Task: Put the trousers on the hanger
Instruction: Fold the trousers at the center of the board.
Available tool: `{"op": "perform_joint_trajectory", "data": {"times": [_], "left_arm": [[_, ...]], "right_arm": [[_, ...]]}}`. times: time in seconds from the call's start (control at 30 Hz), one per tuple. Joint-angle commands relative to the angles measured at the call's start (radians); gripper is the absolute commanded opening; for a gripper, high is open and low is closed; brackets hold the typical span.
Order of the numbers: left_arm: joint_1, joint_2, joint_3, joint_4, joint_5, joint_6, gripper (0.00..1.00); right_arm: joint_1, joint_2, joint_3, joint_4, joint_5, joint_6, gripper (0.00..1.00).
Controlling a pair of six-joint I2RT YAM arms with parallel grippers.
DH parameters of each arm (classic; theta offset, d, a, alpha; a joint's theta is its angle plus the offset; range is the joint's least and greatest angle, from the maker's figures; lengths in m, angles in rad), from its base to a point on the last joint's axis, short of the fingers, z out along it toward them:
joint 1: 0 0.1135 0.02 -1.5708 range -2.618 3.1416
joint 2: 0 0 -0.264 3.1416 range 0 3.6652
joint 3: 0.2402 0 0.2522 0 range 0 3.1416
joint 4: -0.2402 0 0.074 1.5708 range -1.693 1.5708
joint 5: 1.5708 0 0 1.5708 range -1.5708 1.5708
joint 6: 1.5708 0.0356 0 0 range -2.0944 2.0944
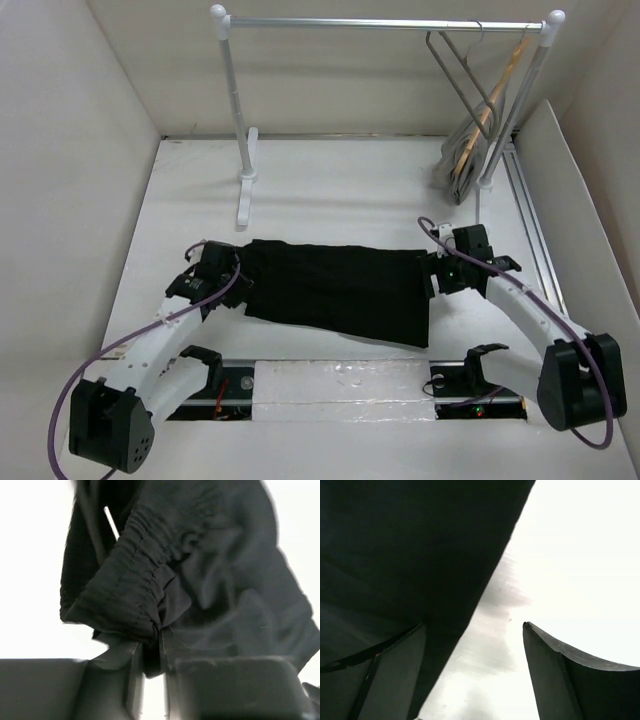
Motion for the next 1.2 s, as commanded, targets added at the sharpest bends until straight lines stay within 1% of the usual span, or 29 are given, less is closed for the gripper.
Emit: {"op": "perform_joint_trajectory", "data": {"times": [0.0,0.03,0.07,0.1,0.13,0.17,0.2,0.3,0.33,0.37,0.43,0.47,0.5,0.53,0.57,0.6,0.63,0.67,0.7,0.73,0.77,0.87,0.9,0.97,1.0,1.03,1.07,1.13,1.17], "left_arm": [[-0.008,-0.043,-0.045,-0.072,0.094,-0.128,0.24],[-0.008,-0.054,-0.046,-0.075,0.093,-0.134,0.35],[-0.008,-0.063,-0.044,-0.08,0.085,-0.139,0.51],[-0.008,-0.074,-0.035,-0.086,0.076,-0.148,0.98],[-0.008,-0.077,-0.024,-0.098,0.029,-0.148,0.99],[-0.008,-0.079,0.025,-0.136,-0.001,-0.148,0.99],[-0.008,-0.079,0.061,-0.149,-0.065,-0.119,0.99],[-0.008,-0.057,0.213,-0.161,-0.157,-0.036,0.99],[-0.008,-0.039,0.246,-0.145,-0.162,0.032,0.99],[-0.008,-0.013,0.291,-0.111,-0.156,0.063,0.99],[-0.008,0.085,0.309,-0.048,-0.069,0.149,0.99],[-0.008,0.122,0.312,0.008,-0.029,0.162,0.99],[-0.022,0.186,0.307,0.039,0.034,0.172,0.99],[-0.037,0.212,0.298,0.064,0.043,0.177,0.99],[-0.099,0.24,0.295,0.117,0.045,0.177,0.99],[-0.133,0.3,0.292,0.141,0.054,0.183,0.95],[-0.163,0.334,0.293,0.158,0.059,0.183,0.89],[-0.187,0.37,0.292,0.188,0.059,0.176,0.72],[-0.206,0.428,0.284,0.205,0.121,0.165,0.3],[-0.206,0.452,0.272,0.227,0.135,0.15,0.08],[-0.206,0.469,0.236,0.268,0.143,0.133,0.0],[-0.168,0.504,0.18,0.276,0.1,0.114,0.0],[-0.129,0.509,0.169,0.265,0.076,0.108,0.0],[-0.077,0.5,0.139,0.236,0.076,0.114,0.0],[-0.05,0.483,0.128,0.23,0.039,0.119,0.0],[0.004,0.469,0.12,0.227,0.036,0.13,0.0],[0.027,0.455,0.108,0.224,0.028,0.136,0.0],[0.076,0.423,0.112,0.23,0.007,0.165,0.0],[0.076,0.423,0.14,0.224,-0.022,0.183,0.0]], "right_arm": [[-0.053,0.046,0.051,0.105,-0.13,-0.089,0.83],[-0.062,0.085,0.07,0.109,-0.138,-0.1,0.83],[-0.071,0.101,0.086,0.115,-0.145,-0.107,0.83],[-0.087,0.115,0.114,0.118,-0.162,-0.118,0.83],[-0.096,0.142,0.125,0.126,-0.173,-0.121,0.83],[-0.117,0.156,0.136,0.138,-0.188,-0.124,0.83],[-0.128,0.167,0.142,0.148,-0.223,-0.127,0.81],[-0.159,0.213,0.14,0.203,-0.274,-0.117,0.8],[-0.159,0.228,0.137,0.217,-0.277,-0.111,0.79],[-0.159,0.266,0.128,0.247,-0.276,-0.108,0.78],[-0.168,0.314,0.117,0.292,-0.294,-0.089,0.73],[-0.168,0.342,0.113,0.328,-0.303,-0.085,0.66],[-0.168,0.392,0.113,0.345,-0.309,-0.074,0.49],[-0.168,0.415,0.116,0.359,-0.317,-0.069,0.42],[-0.168,0.435,0.125,0.391,-0.325,-0.063,0.35],[-0.156,0.472,0.133,0.405,-0.332,-0.052,0.2],[-0.135,0.486,0.145,0.411,-0.331,-0.049,0.13],[-0.122,0.503,0.16,0.415,-0.322,-0.048,0.07],[-0.112,0.517,0.195,0.415,-0.307,-0.043,0.0],[-0.099,0.541,0.215,0.416,-0.299,-0.042,0.0],[-0.078,0.553,0.234,0.416,-0.296,-0.037,0.0],[-0.03,0.604,0.309,0.418,-0.271,-0.023,0.0],[-0.02,0.616,0.327,0.416,-0.25,-0.017,0.0],[0.0,0.658,0.381,0.421,-0.237,-0.009,0.0],[0.014,0.673,0.398,0.422,-0.227,-0.003,0.0],[0.014,0.688,0.413,0.425,-0.224,0.001,0.0],[0.023,0.714,0.445,0.428,-0.22,0.007,0.0],[0.033,0.738,0.471,0.427,-0.211,0.015,0.0],[0.042,0.753,0.496,0.416,-0.195,0.018,0.0]]}}
